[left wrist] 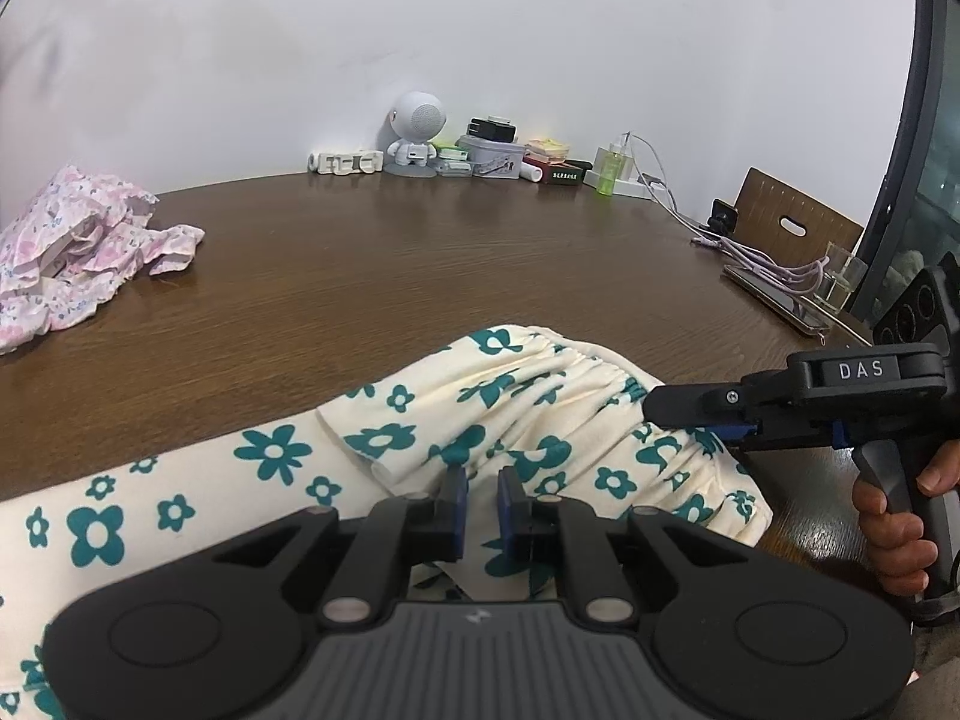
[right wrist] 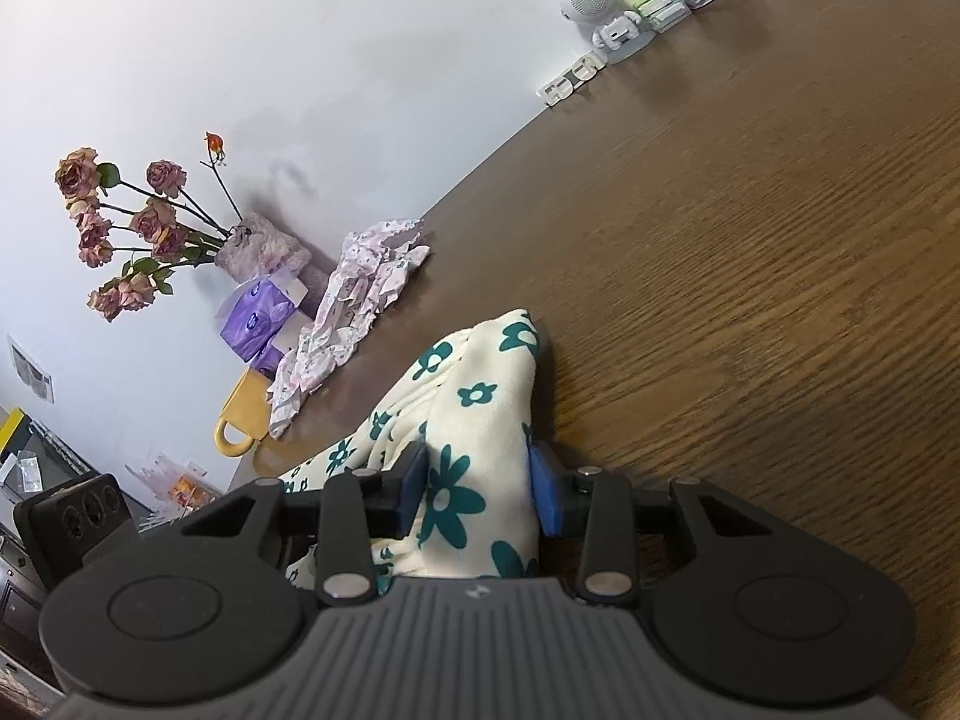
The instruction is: Fold clothes
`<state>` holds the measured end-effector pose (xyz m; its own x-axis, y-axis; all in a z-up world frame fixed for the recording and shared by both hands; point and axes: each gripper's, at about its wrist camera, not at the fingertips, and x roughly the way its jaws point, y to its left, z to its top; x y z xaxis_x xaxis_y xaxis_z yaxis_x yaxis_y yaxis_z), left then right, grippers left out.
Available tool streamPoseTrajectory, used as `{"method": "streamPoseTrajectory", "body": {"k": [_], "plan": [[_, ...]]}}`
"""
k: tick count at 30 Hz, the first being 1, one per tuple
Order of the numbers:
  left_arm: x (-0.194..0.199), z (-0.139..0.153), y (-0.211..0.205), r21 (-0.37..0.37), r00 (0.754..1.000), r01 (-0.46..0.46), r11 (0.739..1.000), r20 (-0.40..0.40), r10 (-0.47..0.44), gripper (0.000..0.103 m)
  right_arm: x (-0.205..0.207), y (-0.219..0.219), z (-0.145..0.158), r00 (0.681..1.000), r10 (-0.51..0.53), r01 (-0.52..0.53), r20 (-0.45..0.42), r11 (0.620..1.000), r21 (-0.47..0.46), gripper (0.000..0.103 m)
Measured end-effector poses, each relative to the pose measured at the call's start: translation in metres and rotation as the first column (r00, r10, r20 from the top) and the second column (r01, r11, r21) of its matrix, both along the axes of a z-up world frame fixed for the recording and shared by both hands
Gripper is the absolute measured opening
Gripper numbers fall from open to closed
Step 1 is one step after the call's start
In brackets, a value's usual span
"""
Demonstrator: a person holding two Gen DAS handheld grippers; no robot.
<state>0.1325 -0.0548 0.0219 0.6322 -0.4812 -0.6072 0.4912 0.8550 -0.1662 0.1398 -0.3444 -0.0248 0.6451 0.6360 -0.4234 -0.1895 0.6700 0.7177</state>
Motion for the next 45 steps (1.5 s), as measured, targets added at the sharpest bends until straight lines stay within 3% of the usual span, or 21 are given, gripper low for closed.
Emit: {"method": "streamPoseTrajectory", "body": {"k": [10,16,22,27,36,40,45], "plan": [[-0.005,0.004,-0.009,0.045,0.999,0.020,0.999,0.041,-0.021,0.011,0.006,-0.005,-0.004,0.996,-0.019,0.025,-0.084,0.996,0.081,0.026],[-0.013,0.020,-0.012,0.032,0.994,0.067,0.997,0.083,-0.069,0.020,0.005,0.003,0.019,0.999,0.001,-0.005,-0.052,0.998,-0.063,0.021],[-0.014,0.025,-0.036,0.097,0.984,0.145,0.985,0.088,-0.154,0.020,0.006,-0.004,0.053,1.000,-0.005,0.002,-0.011,0.967,-0.253,0.021],[-0.008,0.023,-0.067,0.151,0.973,0.200,0.968,0.085,-0.214,0.018,0.008,-0.005,0.083,1.000,-0.006,0.015,0.023,0.906,-0.423,0.021],[0.003,0.006,-0.118,0.168,0.965,0.240,0.956,0.065,-0.254,0.013,0.009,0.013,0.124,0.997,0.037,0.022,0.074,0.745,-0.666,0.021],[0.004,0.011,-0.113,0.143,0.968,0.232,0.962,0.068,-0.244,0.014,0.006,0.027,0.133,0.993,0.059,0.033,0.099,0.675,-0.737,0.021],[0.006,0.026,-0.092,0.149,0.970,0.208,0.967,0.095,-0.224,0.014,-0.001,0.041,0.141,0.988,0.090,0.044,0.126,0.618,-0.785,0.021]]}}
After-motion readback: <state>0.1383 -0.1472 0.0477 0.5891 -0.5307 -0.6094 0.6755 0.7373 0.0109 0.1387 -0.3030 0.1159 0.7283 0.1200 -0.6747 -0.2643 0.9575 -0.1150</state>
